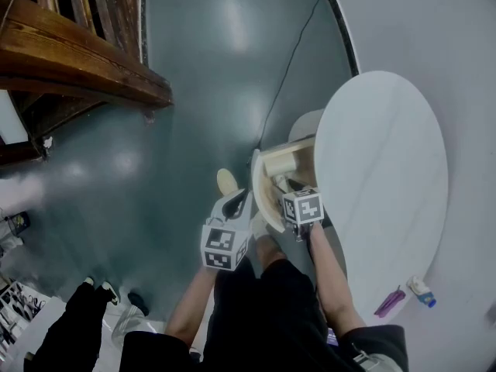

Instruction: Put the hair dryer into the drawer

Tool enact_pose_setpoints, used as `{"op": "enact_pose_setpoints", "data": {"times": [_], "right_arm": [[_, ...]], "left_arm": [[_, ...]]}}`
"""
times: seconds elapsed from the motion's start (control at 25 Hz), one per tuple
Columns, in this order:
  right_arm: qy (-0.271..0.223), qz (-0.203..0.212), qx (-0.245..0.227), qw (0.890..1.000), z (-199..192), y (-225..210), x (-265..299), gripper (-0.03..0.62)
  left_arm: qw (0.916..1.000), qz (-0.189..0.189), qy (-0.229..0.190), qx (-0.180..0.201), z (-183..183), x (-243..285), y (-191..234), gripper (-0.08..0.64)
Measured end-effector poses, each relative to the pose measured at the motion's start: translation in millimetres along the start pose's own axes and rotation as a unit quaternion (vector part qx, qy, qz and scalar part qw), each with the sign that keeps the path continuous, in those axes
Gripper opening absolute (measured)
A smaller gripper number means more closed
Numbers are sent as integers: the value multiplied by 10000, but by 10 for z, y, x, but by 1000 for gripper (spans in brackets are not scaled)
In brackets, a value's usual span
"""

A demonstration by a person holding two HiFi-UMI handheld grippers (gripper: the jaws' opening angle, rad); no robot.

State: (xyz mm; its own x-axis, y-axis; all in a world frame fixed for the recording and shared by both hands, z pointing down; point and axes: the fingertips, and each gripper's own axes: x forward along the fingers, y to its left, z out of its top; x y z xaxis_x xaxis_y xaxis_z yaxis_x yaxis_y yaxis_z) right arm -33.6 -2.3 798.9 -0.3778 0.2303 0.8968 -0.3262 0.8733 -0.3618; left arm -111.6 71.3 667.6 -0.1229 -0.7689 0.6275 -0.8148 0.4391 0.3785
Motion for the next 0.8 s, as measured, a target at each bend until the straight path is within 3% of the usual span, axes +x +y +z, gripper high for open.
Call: {"op": "enact_pose_setpoints", "data": {"times": [0.48, 0.8], "right_arm": [[-755, -205, -250, 9966, 345, 259, -695, 124], [-1579, -254, -332, 9866, 609, 334, -1398, 69]], "left_arm": [[9993, 33, -227, 290, 397, -333, -240, 6], [9972, 15, -531, 525, 753, -593, -559, 6]]}}
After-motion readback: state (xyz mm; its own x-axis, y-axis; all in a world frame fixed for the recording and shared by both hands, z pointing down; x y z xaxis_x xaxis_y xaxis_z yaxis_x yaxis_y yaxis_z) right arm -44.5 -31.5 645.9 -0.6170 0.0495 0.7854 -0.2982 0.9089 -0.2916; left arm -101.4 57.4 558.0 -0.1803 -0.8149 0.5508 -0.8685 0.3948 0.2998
